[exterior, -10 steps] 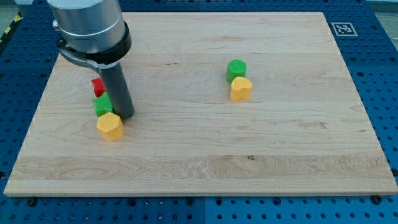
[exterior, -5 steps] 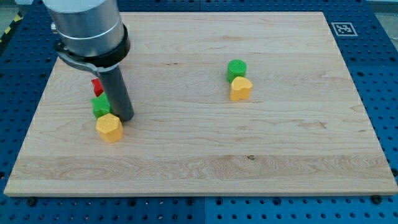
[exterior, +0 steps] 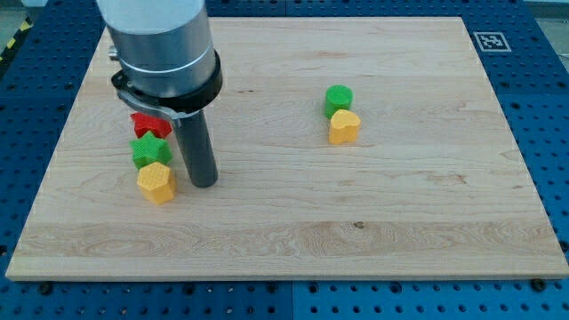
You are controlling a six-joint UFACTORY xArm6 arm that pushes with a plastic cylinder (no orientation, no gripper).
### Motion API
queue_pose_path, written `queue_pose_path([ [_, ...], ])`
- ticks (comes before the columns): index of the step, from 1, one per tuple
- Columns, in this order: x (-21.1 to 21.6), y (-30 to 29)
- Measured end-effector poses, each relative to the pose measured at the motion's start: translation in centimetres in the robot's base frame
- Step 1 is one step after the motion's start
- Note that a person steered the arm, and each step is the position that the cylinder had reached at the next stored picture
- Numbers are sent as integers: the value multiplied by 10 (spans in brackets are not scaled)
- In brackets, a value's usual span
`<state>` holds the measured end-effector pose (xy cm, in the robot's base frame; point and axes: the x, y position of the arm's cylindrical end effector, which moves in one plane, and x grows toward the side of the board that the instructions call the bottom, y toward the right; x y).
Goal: Adjust the stars and hexagon to the vertical line
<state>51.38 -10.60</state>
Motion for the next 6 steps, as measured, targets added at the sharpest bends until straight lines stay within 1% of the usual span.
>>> queue_pose_path([
  [2, 1, -25],
  [5, 2, -42],
  [6, 3, -23],
])
